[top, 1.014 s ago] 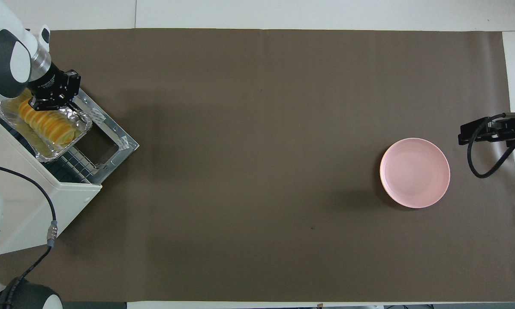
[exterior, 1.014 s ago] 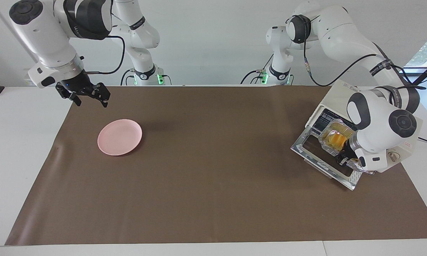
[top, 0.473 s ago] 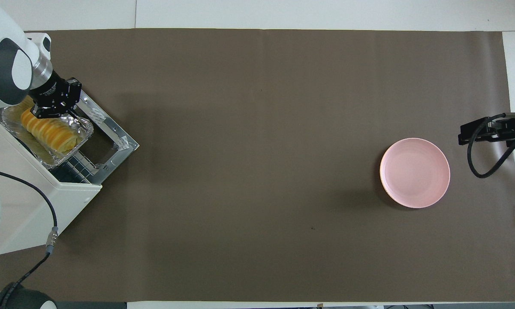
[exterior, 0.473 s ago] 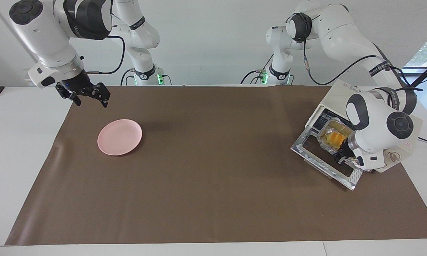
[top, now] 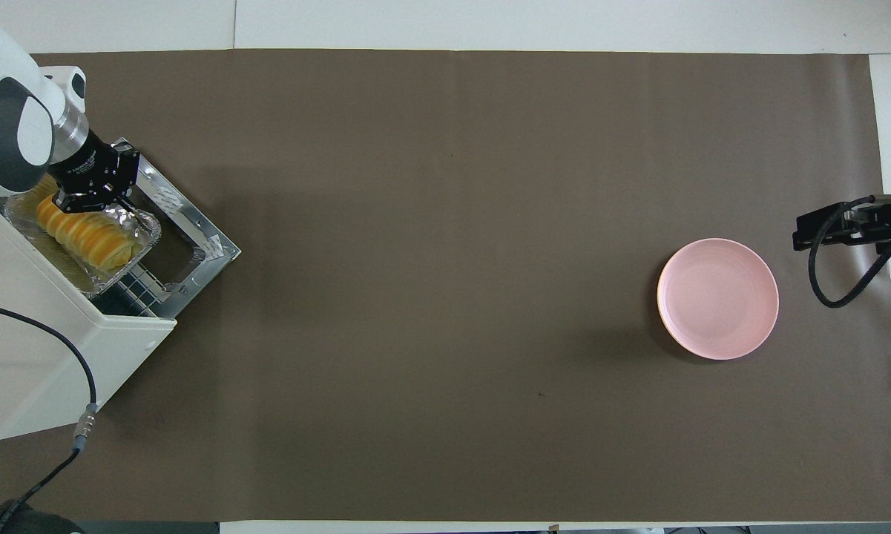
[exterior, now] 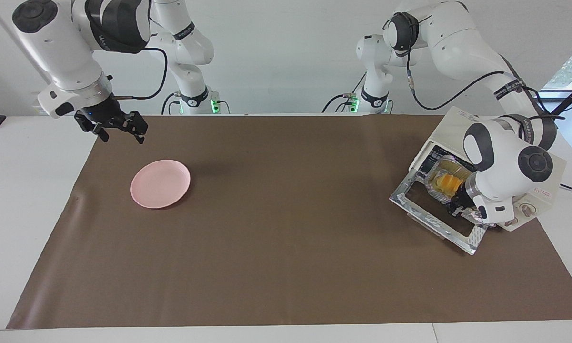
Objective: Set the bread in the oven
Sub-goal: 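Push the foil tray deeper into the oven with the left gripper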
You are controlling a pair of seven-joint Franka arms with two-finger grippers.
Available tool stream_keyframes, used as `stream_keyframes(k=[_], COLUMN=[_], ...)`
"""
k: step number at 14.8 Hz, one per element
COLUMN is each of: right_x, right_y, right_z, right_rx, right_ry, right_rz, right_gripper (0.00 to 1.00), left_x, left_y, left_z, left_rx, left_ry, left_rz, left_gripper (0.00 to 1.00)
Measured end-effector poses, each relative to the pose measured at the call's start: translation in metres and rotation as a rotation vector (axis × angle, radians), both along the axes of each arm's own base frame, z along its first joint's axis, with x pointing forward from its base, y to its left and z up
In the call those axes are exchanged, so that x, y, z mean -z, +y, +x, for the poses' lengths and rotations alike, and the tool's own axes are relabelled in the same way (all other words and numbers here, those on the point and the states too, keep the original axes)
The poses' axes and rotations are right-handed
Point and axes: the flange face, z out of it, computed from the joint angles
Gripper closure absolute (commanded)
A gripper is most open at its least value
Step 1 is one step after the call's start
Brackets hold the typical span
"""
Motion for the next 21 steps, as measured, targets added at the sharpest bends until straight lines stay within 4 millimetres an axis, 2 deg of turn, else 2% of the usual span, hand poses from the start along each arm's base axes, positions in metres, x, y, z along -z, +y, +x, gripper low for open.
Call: stream_keyframes(k=[9, 21], right_x=[0.0, 0.0], right_y=[0.0, 0.0], right_z=[0.0, 0.0], right_rx=[0.0, 0.0], right_ry=[0.0, 0.0], right_rz=[0.0, 0.0], right_gripper=[0.0, 0.0], left_x=[0.011, 0.0], left_y=[0.01, 0.016], left_z=[-0.012, -0.019], left_rx=[0.004, 0.007], left_ry=[0.015, 0.008], left_rz=[0.03, 0.027], left_gripper=[1.0, 1.0])
